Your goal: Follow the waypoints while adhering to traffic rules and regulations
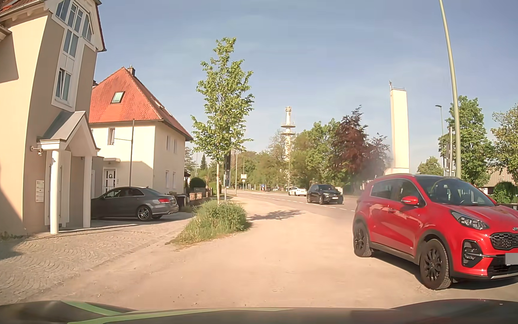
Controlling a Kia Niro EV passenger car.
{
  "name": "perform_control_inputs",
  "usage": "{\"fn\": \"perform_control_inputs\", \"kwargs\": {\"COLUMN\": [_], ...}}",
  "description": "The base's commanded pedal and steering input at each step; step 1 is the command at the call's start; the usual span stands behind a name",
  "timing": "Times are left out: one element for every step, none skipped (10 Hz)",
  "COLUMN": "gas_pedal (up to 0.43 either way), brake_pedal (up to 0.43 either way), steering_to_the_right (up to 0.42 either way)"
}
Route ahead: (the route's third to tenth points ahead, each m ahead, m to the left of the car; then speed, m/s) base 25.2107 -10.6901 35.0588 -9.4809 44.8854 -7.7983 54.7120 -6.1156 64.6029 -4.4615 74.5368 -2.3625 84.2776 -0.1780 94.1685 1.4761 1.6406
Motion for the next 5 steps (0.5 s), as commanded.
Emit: {"fn": "perform_control_inputs", "kwargs": {"gas_pedal": [0.000,0.000,0.000,0.000,0.000], "brake_pedal": [0.220,0.213,0.213,0.213,0.207], "steering_to_the_right": [-0.010,-0.010,-0.010,-0.010,-0.010]}}
